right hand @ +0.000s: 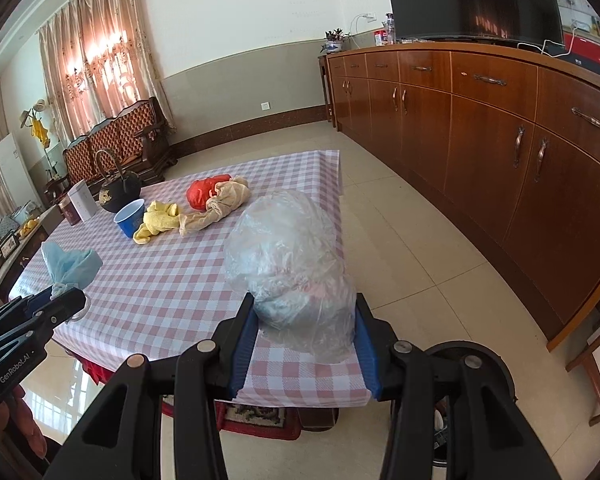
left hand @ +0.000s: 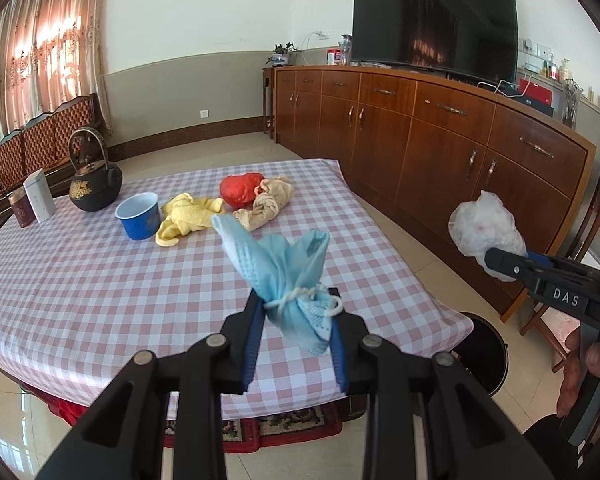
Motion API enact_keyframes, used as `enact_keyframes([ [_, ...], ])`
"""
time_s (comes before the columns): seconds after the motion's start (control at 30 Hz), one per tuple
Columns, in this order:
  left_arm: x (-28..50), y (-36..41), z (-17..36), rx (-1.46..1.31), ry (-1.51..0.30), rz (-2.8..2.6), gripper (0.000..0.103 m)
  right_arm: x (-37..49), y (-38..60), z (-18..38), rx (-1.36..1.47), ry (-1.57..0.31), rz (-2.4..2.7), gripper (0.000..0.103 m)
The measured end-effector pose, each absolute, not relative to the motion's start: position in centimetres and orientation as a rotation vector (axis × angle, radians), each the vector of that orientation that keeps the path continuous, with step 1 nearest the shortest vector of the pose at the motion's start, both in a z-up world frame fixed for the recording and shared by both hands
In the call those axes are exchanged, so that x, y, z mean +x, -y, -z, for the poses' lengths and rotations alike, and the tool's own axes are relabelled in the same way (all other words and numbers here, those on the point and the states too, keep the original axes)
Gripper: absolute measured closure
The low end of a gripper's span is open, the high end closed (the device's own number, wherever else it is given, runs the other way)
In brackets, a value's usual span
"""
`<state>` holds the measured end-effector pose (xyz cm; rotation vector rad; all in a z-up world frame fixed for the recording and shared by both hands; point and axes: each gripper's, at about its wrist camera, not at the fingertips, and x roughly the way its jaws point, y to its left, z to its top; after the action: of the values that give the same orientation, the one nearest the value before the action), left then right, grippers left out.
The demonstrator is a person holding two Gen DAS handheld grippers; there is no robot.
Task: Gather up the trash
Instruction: 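Carry the blue cloth and plastic bag with both grippers over the bin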
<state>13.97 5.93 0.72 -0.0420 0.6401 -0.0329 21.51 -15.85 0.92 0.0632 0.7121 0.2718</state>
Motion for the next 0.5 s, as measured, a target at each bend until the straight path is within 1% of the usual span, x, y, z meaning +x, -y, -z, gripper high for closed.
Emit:
enact_keyframes([
  [0.5,15.1,0.5,-0.1,-0.031,-0.644,0.173,0.072,19.3,23.7,-0.5,0.094,-0.719,-0.127,0.056],
])
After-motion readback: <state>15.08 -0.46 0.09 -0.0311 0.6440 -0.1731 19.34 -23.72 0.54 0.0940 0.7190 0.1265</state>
